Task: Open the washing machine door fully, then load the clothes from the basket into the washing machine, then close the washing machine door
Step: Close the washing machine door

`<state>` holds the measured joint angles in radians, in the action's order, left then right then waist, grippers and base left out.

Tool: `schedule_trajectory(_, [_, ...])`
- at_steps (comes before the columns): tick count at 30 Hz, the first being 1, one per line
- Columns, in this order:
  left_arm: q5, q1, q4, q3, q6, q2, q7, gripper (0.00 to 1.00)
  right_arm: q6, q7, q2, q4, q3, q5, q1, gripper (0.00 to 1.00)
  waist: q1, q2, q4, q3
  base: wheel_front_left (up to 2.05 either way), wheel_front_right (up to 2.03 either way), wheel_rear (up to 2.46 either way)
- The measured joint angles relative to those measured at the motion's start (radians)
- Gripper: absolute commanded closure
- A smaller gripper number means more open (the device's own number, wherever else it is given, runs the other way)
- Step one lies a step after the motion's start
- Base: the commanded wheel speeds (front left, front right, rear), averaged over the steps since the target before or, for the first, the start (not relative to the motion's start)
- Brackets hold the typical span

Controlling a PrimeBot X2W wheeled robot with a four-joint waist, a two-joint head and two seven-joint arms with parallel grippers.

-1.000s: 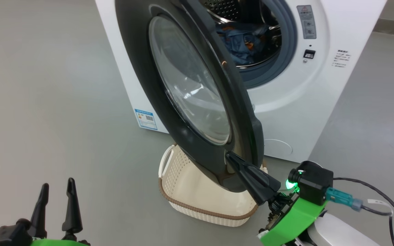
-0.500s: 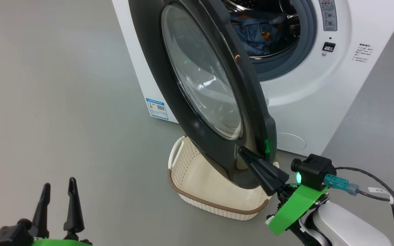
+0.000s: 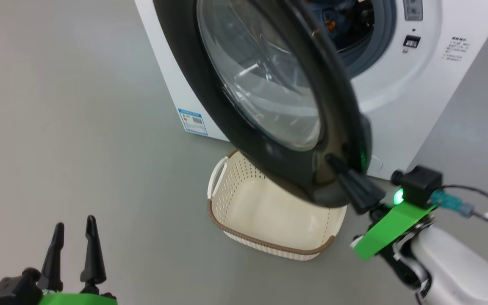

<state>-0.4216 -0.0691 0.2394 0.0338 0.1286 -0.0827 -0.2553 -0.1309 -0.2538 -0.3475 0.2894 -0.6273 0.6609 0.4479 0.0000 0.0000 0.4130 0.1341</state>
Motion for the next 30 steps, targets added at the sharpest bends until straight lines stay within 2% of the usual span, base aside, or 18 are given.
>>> schedule_trajectory(17, [-0.007, -0.116, -0.024, -0.025, 0.000, 0.018, 0.000, 0.00, 0.000, 0.000, -0.096, 0.096, 0.139, 0.001, 0.242, 1.00, 0.0001, 0.0000, -0.004, 0.187, 0.00, 0.00, 0.00])
schedule_trajectory(30, [-0.017, -0.189, -0.044, -0.025, 0.000, 0.032, 0.000, 0.00, 0.000, 0.000, -0.166, 0.170, 0.139, 0.035, 0.489, 1.00, 0.0002, 0.0000, 0.004, 0.333, 0.00, 0.00, 0.00])
